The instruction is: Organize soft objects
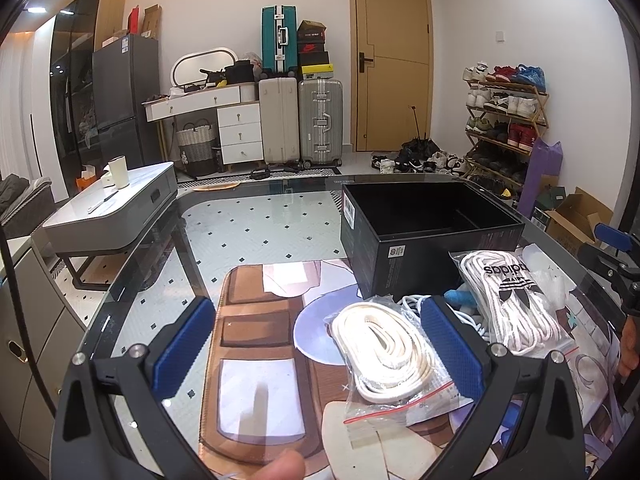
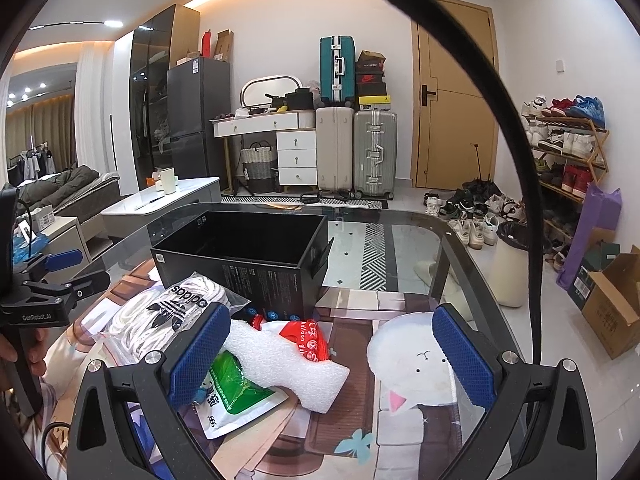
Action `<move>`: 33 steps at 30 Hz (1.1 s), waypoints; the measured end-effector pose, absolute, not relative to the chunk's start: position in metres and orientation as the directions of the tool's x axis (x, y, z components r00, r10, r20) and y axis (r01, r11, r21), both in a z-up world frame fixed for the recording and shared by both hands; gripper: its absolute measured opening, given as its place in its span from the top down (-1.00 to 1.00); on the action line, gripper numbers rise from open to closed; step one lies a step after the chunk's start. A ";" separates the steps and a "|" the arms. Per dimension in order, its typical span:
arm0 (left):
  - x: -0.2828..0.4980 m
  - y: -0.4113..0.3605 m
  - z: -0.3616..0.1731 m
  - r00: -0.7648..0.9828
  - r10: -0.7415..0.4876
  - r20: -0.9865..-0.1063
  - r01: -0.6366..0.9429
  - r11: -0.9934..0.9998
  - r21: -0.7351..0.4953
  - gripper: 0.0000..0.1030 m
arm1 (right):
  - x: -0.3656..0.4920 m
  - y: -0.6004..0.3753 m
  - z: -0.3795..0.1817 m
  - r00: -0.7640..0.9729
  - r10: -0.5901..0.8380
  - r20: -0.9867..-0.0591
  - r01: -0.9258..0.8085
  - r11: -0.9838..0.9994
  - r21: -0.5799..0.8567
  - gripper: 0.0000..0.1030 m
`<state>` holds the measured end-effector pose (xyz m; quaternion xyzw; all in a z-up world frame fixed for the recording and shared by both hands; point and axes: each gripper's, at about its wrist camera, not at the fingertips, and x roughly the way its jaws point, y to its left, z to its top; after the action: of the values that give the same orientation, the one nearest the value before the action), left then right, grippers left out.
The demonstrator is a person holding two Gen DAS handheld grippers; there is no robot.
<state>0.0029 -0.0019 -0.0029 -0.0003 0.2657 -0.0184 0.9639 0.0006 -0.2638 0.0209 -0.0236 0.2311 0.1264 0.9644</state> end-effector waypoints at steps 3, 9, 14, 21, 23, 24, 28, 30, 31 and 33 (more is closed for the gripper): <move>0.002 -0.002 -0.003 0.858 -0.037 -0.512 0.036 0.999 -0.011 -1.00 | 0.001 -0.264 0.021 0.862 0.233 -0.451 -0.254 0.967 0.013 -0.99; 0.003 -0.003 -0.004 0.858 -0.037 -0.512 0.039 0.999 -0.008 -1.00 | -0.001 -0.264 0.022 0.866 0.222 -0.449 -0.246 0.969 0.006 -0.99; 0.001 -0.004 -0.004 0.862 -0.033 -0.506 0.039 0.999 0.001 -1.00 | -0.002 -0.265 0.022 0.866 0.225 -0.446 -0.247 0.969 0.010 -0.99; 0.000 -0.003 -0.003 0.862 -0.033 -0.505 0.039 0.999 0.002 -1.00 | -0.001 -0.266 0.021 0.864 0.232 -0.447 -0.252 0.968 0.015 -0.99; 0.000 -0.003 -0.003 0.863 -0.033 -0.504 0.039 0.999 0.001 -1.00 | -0.001 -0.266 0.021 0.864 0.231 -0.448 -0.251 0.968 0.015 -0.99; 0.000 -0.004 -0.002 0.863 -0.033 -0.504 0.039 0.999 0.001 -1.00 | -0.001 -0.266 0.021 0.864 0.231 -0.448 -0.251 0.968 0.015 -0.99; 0.000 -0.004 -0.002 0.863 -0.033 -0.504 0.039 0.999 0.001 -1.00 | 0.000 -0.266 0.021 0.866 0.226 -0.447 -0.247 0.969 0.013 -0.99; 0.000 -0.003 -0.002 0.863 -0.034 -0.505 0.039 0.999 -0.001 -1.00 | 0.000 -0.266 0.021 0.864 0.229 -0.448 -0.248 0.969 0.016 -0.99; 0.000 -0.004 -0.002 0.863 -0.033 -0.505 0.038 0.999 0.000 -1.00 | 0.000 -0.267 0.021 0.863 0.227 -0.451 -0.246 0.969 0.018 -0.99; 0.000 -0.004 -0.001 0.862 -0.033 -0.506 0.038 0.999 -0.001 -1.00 | 0.001 -0.267 0.020 0.863 0.228 -0.451 -0.244 0.969 0.023 -0.99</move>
<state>0.0000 -0.0041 -0.0013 0.0046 0.2622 -0.0182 0.9648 0.0007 -0.2672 0.0204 -0.0174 0.2317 0.1223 0.9649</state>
